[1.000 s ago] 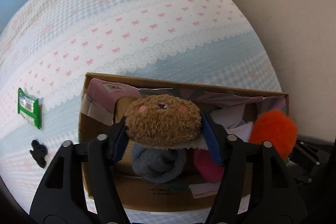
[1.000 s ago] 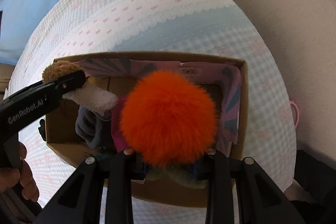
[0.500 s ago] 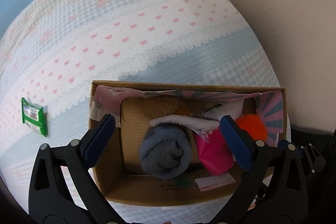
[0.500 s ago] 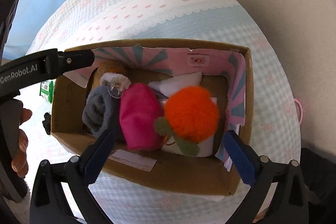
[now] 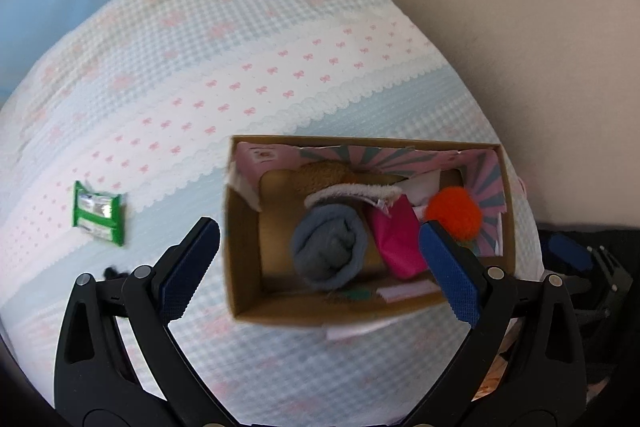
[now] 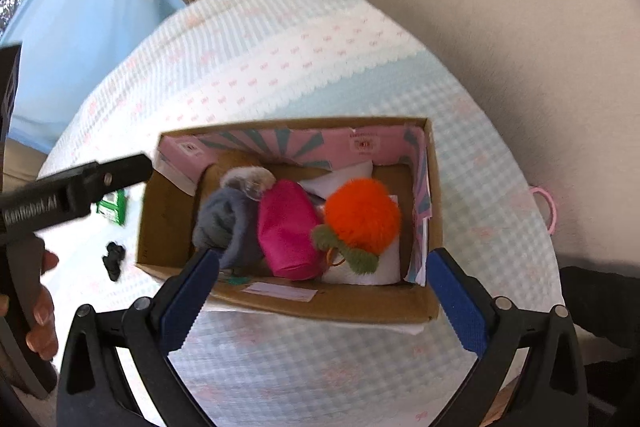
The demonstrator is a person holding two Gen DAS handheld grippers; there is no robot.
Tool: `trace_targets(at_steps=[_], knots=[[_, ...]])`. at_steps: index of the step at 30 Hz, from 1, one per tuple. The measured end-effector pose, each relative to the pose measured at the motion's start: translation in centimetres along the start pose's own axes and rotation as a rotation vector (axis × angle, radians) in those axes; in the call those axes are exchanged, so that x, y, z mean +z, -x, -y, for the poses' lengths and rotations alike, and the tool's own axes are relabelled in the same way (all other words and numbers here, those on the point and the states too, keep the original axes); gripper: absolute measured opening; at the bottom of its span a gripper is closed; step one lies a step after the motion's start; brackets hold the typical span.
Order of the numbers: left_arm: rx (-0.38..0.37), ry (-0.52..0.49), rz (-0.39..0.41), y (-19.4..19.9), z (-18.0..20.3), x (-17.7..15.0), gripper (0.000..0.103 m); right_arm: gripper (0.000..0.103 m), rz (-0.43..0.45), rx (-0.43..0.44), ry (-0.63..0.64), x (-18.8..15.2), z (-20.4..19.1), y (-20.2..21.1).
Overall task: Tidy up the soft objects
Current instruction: 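Lift both tools from the box back toward the wipes pack and black sock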
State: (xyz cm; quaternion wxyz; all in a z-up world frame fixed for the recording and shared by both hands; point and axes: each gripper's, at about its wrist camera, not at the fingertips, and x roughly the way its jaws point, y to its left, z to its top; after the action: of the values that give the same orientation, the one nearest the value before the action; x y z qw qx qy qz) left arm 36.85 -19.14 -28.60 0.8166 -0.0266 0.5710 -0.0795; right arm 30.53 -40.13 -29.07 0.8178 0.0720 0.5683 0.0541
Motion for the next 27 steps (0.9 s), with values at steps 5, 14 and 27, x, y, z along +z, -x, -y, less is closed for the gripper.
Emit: trace_targets(at_steps=[5,14,27], knots=[[-0.012,-0.007,0.067,5.2,-1.9,-1.6,0.099,0.103,0.067,-0.01,-0.024,-0.5,-1.7,4.0],[-0.021,0.006,0.171,14.1,-7.7,-5.6,0.099,0.103,0.168,-0.016,-0.029,-2.1,-8.1,10.9],[0.019,0.1,0.25,22.1,-20.6,-13.7,0.099,0.103,0.248,0.045,0.119,-6.0,-21.5,14.2]])
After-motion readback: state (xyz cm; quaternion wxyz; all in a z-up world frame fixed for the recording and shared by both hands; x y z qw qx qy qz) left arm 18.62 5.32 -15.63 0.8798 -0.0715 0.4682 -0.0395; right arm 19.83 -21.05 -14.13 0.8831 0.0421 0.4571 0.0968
